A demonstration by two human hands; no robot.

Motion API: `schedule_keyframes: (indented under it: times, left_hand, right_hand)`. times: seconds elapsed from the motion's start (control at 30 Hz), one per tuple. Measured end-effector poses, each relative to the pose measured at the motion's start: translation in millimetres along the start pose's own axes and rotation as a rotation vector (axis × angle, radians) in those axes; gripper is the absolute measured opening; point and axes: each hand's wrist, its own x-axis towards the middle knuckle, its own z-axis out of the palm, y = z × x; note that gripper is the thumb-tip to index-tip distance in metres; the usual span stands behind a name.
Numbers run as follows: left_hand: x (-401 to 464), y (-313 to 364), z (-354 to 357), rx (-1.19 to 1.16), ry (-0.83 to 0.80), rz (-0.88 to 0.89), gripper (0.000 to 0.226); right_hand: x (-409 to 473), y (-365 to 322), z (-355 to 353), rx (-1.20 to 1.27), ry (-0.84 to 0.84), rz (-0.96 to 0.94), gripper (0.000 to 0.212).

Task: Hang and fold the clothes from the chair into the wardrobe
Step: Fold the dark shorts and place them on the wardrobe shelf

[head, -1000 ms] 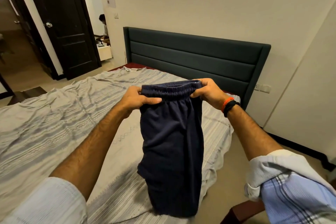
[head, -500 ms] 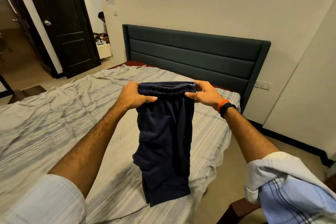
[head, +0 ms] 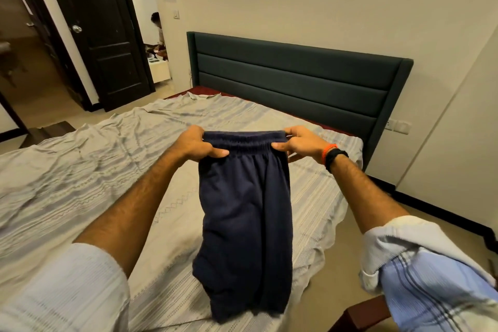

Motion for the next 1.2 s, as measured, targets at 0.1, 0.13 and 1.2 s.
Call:
schedule_keyframes:
  times: [0.1,0.13,1.2]
  left_hand:
    - [20.6,0.7,9.8,0.278,0.189,-0.026,0.068]
    - [26.6,4.7,10.1,0.336,0.245,-0.025,0.067]
    - [-88.5,-231.3,204.3,-0.136,-0.216,-0.073,0.031]
  right_hand:
    - [29.6,6.8,12.2,-0.086,0.039,0.049,0.026]
    - [43.9,7.2,12.0,-0.144,0.083,0.032,0.03]
    - [-101.7,240.9,178.0,0.002,0.017,0.304,0.039]
